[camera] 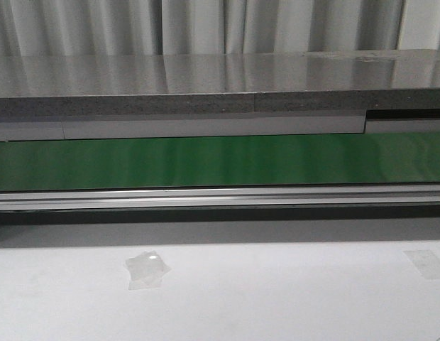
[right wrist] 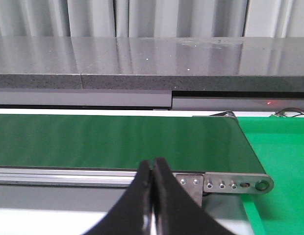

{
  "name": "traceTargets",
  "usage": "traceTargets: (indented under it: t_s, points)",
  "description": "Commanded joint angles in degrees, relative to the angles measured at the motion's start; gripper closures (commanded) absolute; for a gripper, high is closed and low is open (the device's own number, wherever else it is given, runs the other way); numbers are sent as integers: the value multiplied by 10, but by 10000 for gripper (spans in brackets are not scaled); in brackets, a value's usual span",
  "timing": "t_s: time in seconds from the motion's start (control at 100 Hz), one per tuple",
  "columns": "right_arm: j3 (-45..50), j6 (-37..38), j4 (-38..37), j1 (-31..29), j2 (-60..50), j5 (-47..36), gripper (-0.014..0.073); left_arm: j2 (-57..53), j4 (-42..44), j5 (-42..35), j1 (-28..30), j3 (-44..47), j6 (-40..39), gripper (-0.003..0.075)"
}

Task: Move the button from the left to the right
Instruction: 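Carry the button over the green conveyor belt with the left gripper, then lower the button onto the belt, open the left gripper, withdraw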

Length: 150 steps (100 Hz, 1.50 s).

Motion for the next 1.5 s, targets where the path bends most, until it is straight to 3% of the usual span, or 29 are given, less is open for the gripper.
traceTargets:
  t_s: [0.0,0.32,0.57,0.84,0.96,1.27,1.49]
  points:
    - [-9,1,0,-3,-10,-46,662,-65,-9,-5,-2,-17,-1,709]
    - [-9,1,0,-3,-10,-46,662,-106,-9,62,-55,-17,15,709]
    - [-9,1,0,-3,-10,-46,662,-104,0,68,-113,-17,15,709]
    - [-9,1,0,-3,-10,-46,662,-104,2,82,-123,-9,15,695]
    - [-9,1,0,-3,-10,-46,662,-104,2,85,-123,-8,15,603]
    - [-9,1,0,-3,-10,-46,662,-103,-7,81,-123,-8,15,204]
    - [-9,1,0,-3,-10,-46,662,-103,-20,80,-123,-8,28,172]
